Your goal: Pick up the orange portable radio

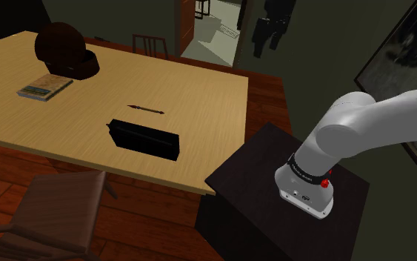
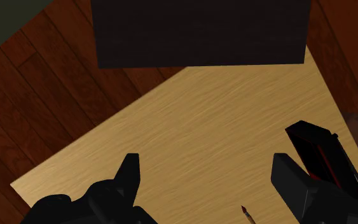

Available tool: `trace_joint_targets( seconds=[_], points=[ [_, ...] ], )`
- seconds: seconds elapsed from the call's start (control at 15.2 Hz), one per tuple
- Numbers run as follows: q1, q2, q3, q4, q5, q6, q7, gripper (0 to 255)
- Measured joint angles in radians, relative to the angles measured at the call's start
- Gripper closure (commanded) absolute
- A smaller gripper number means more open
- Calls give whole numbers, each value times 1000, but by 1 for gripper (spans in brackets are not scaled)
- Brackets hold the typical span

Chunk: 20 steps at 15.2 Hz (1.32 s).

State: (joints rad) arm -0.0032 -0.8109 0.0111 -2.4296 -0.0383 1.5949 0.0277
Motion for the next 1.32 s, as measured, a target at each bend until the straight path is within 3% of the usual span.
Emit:
trace_joint_targets(
  seconds=[0.2, 0.66, 1.32],
  points=[
    [10, 27, 14, -8, 8, 38, 7, 0],
    [68, 149, 104, -65, 50, 244, 56, 0],
    [120, 438, 238, -47, 45, 554, 135, 0]
  ],
)
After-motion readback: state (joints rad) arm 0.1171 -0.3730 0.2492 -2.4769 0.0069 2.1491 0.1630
